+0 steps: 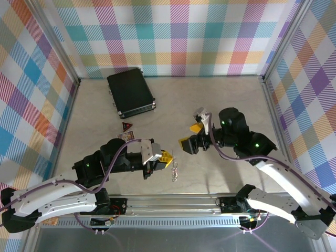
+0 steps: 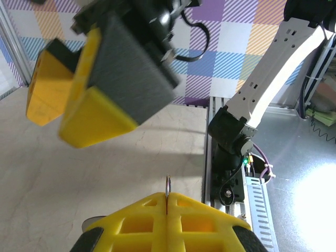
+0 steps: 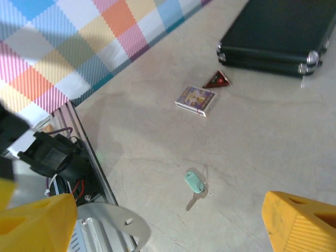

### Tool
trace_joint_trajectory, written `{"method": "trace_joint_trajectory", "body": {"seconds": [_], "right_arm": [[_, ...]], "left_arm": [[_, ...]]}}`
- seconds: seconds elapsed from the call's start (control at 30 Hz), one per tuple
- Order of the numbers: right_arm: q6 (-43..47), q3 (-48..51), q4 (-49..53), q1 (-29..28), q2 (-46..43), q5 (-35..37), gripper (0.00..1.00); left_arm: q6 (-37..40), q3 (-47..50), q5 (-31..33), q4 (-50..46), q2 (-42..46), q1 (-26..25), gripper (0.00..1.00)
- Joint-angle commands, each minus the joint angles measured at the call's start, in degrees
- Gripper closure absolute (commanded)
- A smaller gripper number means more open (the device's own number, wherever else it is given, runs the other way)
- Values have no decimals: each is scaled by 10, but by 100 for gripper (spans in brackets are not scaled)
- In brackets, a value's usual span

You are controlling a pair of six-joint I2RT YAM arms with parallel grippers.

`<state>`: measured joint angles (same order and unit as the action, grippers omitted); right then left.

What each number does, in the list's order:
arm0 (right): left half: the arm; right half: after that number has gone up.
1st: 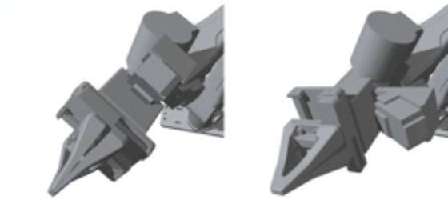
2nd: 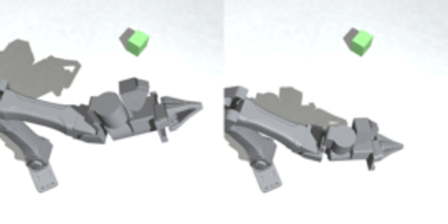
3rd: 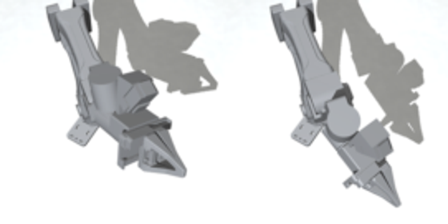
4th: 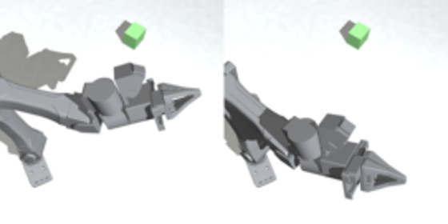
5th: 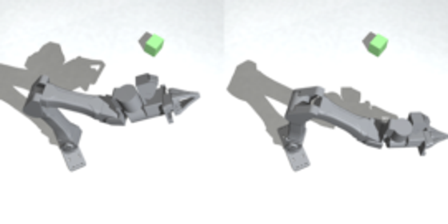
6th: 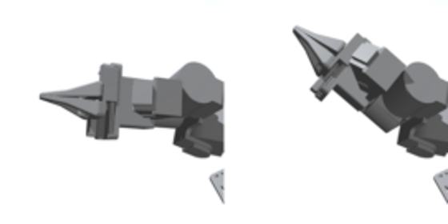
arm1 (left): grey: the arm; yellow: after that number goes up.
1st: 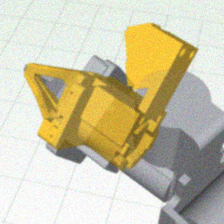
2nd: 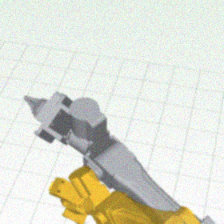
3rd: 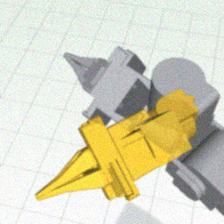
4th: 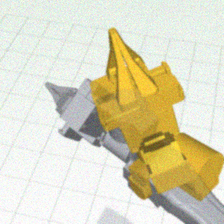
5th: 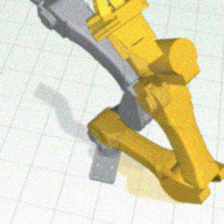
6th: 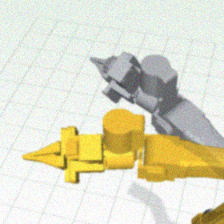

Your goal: Put the keys on the keyring

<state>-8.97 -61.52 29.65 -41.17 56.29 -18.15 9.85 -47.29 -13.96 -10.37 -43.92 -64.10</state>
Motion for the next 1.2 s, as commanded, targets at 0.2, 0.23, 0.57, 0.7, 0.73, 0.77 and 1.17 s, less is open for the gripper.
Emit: {"method": "trace_joint_trajectory", "body": {"seconds": [0.2,0.23,0.57,0.7,0.73,0.77,1.17], "right_arm": [[-63,12,-39,18,111,-37,14],[-66,14,-41,18,122,-40,14],[-83,39,-76,8,244,-71,15],[-85,36,-90,-21,284,-66,16],[-86,35,-93,-27,294,-65,17],[-88,32,-95,-36,304,-61,17],[-81,-86,-21,-146,454,76,32]], "left_arm": [[-15,22,10,17,38,-4,100],[-16,24,10,18,40,-4,100],[-39,43,12,18,81,-4,100],[-50,55,19,15,104,-4,100],[-52,56,20,13,107,-4,100],[-54,57,20,9,111,-4,100],[-78,60,38,-45,171,-4,100]]}}
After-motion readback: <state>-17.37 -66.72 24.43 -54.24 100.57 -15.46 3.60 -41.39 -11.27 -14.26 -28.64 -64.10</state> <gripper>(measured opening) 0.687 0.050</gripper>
